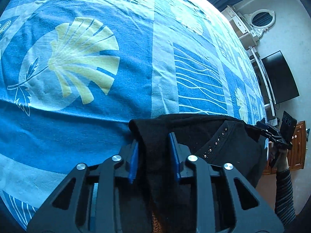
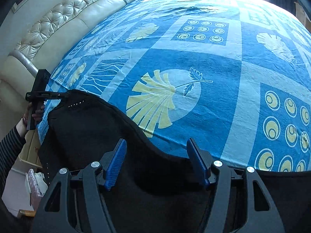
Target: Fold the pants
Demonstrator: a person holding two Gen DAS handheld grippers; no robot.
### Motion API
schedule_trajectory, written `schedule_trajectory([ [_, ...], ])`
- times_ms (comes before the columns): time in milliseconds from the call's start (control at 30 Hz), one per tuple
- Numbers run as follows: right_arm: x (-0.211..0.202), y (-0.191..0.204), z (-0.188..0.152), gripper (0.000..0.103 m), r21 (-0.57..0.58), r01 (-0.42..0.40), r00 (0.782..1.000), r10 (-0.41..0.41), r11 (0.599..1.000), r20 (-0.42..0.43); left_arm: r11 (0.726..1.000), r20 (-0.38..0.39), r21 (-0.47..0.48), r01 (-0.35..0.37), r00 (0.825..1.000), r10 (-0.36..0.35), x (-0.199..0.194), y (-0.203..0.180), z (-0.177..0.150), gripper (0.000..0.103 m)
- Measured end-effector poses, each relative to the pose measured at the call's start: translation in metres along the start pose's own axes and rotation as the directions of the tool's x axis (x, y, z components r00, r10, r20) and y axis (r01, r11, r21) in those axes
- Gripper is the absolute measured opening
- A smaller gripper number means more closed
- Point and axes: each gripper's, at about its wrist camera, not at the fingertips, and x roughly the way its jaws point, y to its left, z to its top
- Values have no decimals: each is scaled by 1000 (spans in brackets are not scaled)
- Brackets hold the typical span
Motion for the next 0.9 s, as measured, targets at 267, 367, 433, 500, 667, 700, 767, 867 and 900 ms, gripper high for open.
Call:
schedule_trajectory([
  [267, 28, 18, 6, 15, -163, 8, 983, -38, 987, -182, 998, 34, 55, 35, 999, -36, -19, -10, -4, 8],
  [367, 12, 37, 9, 9, -205, 106, 988, -127, 973, -93, 998, 55, 54, 26, 998, -29, -27, -15, 0, 7],
  [433, -9, 47, 12, 8, -200, 146, 988, -151, 969, -10, 998, 75, 46, 40, 996, -43, -35, -17, 3, 7],
  [500, -32, 58, 8, 8, -209, 203, 979, -191, 957, 74, 997, 106, 47, 62, 992, -67, -48, -22, 2, 7],
  [667, -78, 90, -27, 8, -251, 297, 946, -249, 921, 206, 987, 177, 72, 145, 972, -156, -88, -41, -13, 7],
  [700, -84, 97, -39, 8, -260, 314, 939, -259, 913, 226, 985, 186, 81, 153, 968, -166, -96, -45, -21, 7],
  [767, -91, 112, -63, 8, -266, 342, 926, -275, 901, 258, 980, 201, 104, 171, 961, -189, -110, -54, -41, 7],
  [867, -95, 127, -101, 8, -263, 368, 913, -293, 892, 286, 977, 216, 109, 186, 955, -206, -127, -59, -76, 7],
  [900, -94, 131, -113, 8, -259, 376, 909, -300, 890, 291, 976, 220, 103, 191, 953, -210, -132, -58, -89, 7],
])
